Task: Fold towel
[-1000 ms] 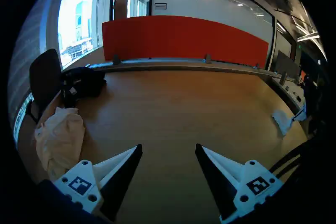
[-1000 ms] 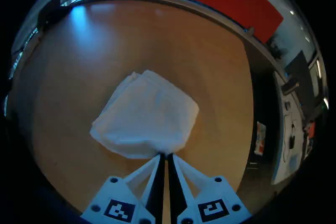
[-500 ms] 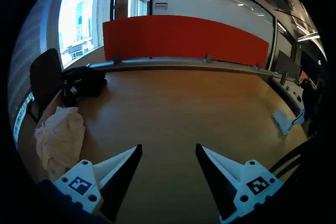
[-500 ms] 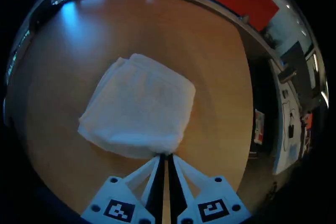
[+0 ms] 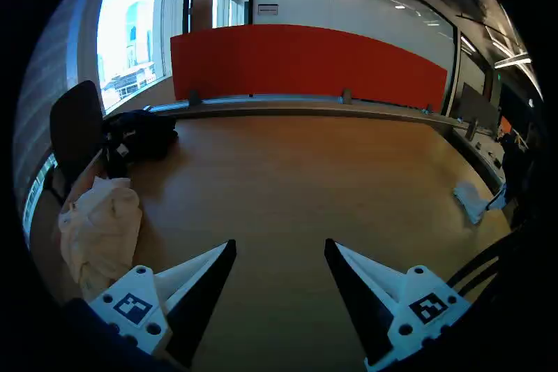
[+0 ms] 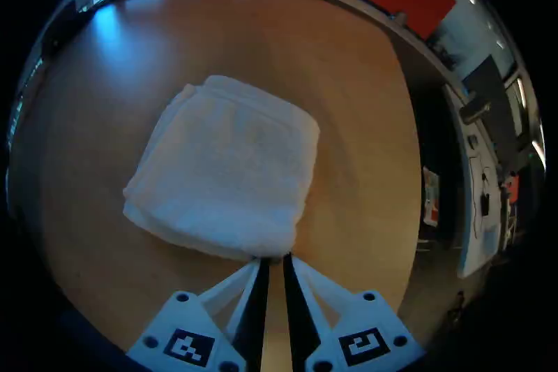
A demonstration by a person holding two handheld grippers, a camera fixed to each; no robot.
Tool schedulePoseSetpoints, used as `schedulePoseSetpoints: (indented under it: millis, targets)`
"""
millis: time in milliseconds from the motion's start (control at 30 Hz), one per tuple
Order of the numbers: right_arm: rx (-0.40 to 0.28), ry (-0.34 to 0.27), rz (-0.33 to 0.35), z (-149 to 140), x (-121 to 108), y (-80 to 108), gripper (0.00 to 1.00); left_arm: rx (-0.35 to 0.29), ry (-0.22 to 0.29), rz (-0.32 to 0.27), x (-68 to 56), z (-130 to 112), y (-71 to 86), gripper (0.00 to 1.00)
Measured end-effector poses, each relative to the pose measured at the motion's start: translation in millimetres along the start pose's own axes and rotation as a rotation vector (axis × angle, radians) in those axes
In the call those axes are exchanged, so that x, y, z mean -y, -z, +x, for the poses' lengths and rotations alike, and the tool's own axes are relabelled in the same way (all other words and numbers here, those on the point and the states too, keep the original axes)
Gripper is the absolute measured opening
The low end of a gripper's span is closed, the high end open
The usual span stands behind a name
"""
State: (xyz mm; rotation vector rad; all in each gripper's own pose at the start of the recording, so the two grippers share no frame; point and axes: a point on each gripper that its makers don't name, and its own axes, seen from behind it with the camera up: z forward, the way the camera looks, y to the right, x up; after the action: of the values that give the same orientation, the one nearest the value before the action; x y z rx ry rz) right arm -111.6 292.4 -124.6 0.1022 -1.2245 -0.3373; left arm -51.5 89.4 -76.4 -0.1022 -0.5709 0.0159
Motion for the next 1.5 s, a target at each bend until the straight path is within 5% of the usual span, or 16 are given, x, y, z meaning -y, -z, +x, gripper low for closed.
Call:
schedulePoseSetpoints:
  millis: [233,467,700,1267,1500]
  targets:
    - [-0.006,-0.013,-0.011,-1.8,-2.7,5.6,0.31,-0.001,0.002,-0.003,-1.5,1.2,-1.5,0.94]
    - [-0.014,-0.027,-0.008,-4.0,-0.9,10.8,0.33,-0.001,0.005,-0.008,-2.7,2.0,-3.7,0.94]
    - [-0.02,-0.034,-0.013,-5.4,0.6,15.1,0.87,-0.006,0.007,-0.013,-3.5,4.5,-5.0,0.94]
    - [-0.057,-0.053,-0.011,-3.6,9.2,27.3,0.95,-0.015,0.007,-0.023,-4.1,8.4,-5.8,0.94]
    - [-0.159,-0.079,-0.006,16.6,17.1,44.2,0.95,-0.016,0.009,-0.027,-5.0,10.5,-6.7,0.94]
